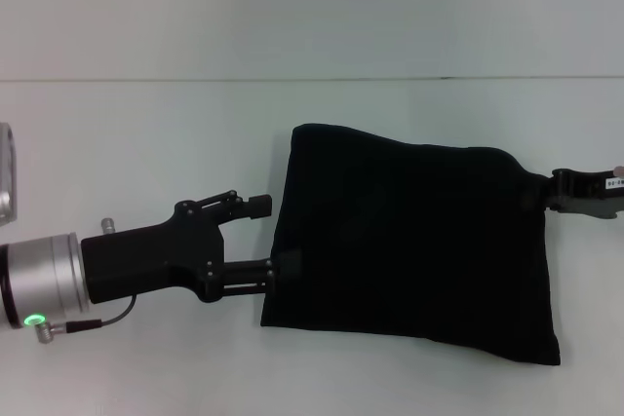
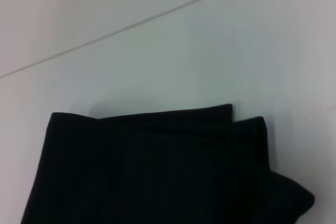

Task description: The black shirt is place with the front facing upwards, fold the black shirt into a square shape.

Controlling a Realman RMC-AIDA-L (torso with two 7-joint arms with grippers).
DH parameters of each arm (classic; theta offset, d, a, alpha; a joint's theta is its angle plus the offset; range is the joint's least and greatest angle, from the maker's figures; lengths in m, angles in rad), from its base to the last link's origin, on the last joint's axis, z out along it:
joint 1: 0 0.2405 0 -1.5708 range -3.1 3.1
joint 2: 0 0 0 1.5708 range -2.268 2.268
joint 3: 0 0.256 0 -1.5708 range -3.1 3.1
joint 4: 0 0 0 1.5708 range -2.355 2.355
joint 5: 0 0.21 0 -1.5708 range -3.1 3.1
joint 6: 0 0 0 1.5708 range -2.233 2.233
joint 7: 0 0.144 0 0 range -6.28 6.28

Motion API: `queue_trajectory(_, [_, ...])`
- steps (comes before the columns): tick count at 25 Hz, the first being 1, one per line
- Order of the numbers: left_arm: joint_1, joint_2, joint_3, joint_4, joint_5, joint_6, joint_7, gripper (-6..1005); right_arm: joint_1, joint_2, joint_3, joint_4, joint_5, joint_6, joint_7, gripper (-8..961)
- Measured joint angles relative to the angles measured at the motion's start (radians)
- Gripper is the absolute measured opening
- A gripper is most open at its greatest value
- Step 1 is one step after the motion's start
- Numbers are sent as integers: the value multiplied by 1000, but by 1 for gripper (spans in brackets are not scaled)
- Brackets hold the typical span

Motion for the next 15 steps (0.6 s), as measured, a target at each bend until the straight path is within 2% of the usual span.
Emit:
queue_trajectory(3, [0, 0, -1, 0, -2, -7, -1, 874, 5, 1, 4, -1, 16, -6, -32, 49])
queue_trajectory(11, [0, 0, -2, 0, -3, -9, -25, 873, 1, 12, 5, -85, 78, -73, -115, 47])
queue_trajectory(15, [0, 1, -2, 0, -4, -9, -43, 873, -16, 15, 3, -101, 80, -64, -118, 48])
